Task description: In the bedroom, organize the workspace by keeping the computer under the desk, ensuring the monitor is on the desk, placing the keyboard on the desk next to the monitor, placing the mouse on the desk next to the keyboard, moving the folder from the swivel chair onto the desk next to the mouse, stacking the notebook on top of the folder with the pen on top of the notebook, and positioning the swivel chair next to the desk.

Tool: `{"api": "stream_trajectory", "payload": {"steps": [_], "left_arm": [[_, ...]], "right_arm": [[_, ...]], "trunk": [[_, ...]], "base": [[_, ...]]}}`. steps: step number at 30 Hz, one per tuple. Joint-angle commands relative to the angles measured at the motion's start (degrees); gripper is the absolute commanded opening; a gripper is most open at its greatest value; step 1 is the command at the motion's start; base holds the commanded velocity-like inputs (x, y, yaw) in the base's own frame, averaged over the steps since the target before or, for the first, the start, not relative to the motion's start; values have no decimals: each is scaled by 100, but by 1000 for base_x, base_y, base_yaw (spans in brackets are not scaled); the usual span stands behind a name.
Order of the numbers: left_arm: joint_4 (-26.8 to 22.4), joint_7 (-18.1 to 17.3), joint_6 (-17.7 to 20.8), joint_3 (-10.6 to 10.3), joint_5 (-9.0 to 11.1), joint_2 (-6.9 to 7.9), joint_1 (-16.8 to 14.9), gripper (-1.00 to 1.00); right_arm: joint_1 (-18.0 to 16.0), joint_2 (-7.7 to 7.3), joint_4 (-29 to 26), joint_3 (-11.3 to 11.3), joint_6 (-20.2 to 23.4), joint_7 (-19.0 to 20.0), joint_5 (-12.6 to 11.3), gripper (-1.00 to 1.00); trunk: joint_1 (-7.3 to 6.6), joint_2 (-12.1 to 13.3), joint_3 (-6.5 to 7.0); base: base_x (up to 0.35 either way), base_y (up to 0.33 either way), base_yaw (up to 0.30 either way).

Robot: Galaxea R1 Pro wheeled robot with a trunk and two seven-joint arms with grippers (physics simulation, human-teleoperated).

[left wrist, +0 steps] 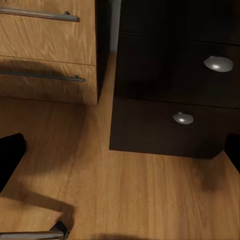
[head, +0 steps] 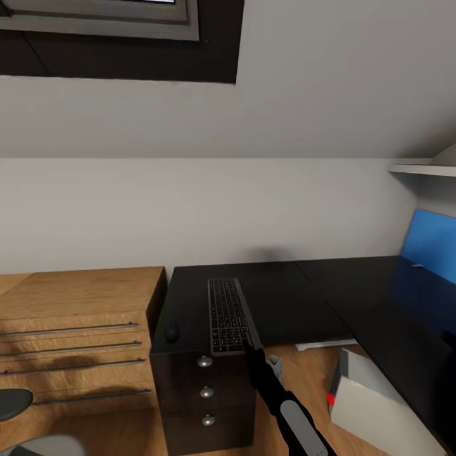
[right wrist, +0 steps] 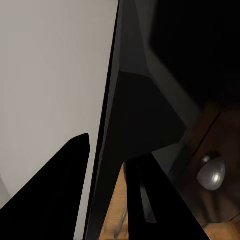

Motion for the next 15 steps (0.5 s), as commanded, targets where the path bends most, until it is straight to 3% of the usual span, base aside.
{"api": "stream_trajectory", "payload": {"steps": [1, 9, 15], "left_arm": [[-3, 1, -14, 2, 50, -2, 1, 100], [-3, 1, -14, 2, 50, -2, 1, 100], [-3, 1, -14, 2, 50, -1, 1, 100]], "right_arm": [[-4, 7, 3, 2, 28, 12, -63, -100], [-4, 1, 3, 2, 31, 9, -63, -100], [-4, 0, 3, 2, 35, 9, -63, -100]], "trunk": [[2, -3, -5], [2, -3, -5], [2, -3, -5]], "base": [[219, 0, 0], [71, 0, 0], [166, 0, 0]]}}
